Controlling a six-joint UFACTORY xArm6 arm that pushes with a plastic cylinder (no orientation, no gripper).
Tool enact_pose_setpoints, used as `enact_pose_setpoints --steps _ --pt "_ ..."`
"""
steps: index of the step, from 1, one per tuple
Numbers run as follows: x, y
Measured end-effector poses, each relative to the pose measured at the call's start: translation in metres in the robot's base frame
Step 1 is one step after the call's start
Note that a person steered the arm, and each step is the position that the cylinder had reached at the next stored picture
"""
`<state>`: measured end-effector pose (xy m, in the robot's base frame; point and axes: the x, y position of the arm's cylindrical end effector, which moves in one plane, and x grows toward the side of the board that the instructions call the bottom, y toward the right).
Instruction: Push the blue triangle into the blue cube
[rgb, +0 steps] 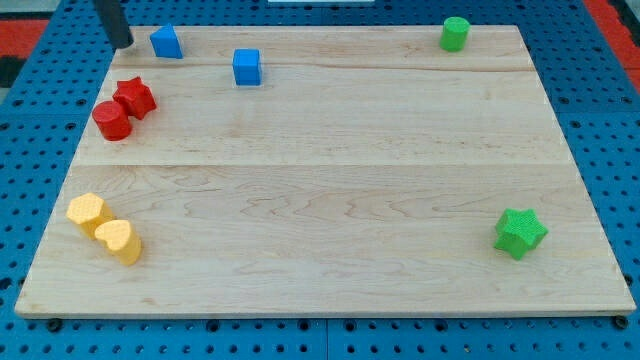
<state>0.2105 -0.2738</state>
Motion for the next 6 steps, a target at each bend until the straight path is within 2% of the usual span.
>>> enact_pose_setpoints --steps 6 --pt "0.069 0.259"
